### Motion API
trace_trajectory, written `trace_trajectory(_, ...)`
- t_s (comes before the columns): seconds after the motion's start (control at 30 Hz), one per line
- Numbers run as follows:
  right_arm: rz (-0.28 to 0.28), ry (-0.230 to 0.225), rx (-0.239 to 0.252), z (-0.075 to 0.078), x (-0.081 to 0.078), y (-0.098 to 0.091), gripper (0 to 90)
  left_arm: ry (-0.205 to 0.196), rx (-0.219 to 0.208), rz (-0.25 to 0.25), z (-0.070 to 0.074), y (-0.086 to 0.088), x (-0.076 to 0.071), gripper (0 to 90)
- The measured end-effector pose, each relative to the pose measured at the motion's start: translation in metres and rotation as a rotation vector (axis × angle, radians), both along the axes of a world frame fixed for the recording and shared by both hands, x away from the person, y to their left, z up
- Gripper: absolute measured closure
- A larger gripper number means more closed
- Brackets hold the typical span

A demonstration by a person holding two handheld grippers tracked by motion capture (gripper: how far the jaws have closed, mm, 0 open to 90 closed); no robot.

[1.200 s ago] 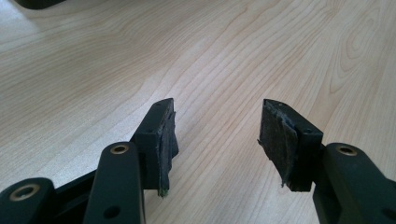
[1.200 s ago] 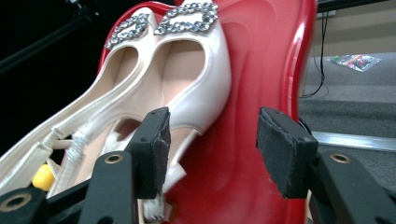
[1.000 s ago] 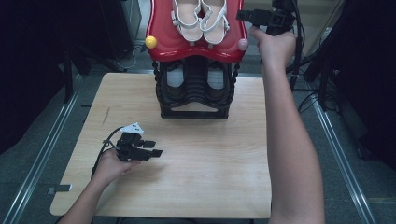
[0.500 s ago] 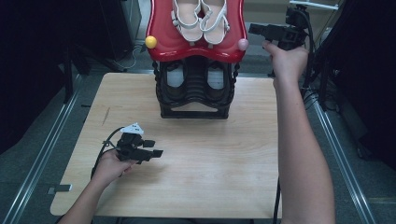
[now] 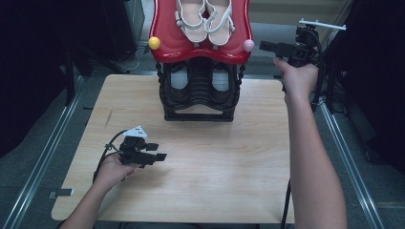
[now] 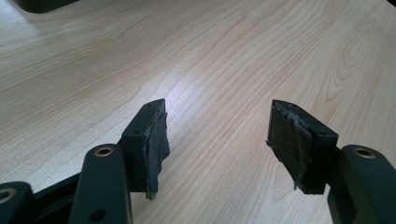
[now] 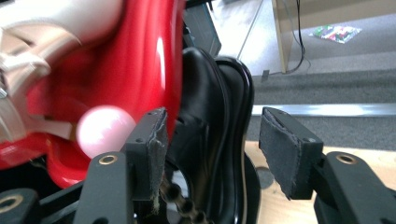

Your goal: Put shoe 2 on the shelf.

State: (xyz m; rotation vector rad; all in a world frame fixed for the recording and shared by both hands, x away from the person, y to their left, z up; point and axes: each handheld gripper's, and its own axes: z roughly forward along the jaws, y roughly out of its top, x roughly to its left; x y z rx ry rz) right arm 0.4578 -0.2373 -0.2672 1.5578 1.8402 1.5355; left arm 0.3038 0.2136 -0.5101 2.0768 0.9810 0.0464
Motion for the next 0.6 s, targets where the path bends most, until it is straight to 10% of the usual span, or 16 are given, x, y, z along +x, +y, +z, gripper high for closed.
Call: trace_trajectory(0.6,0.01,0.05,0.006,-0.061,-0.021,-0.02,43.5,-0.028,0.003,0.026,0.002,0.001,-0.001,38.0)
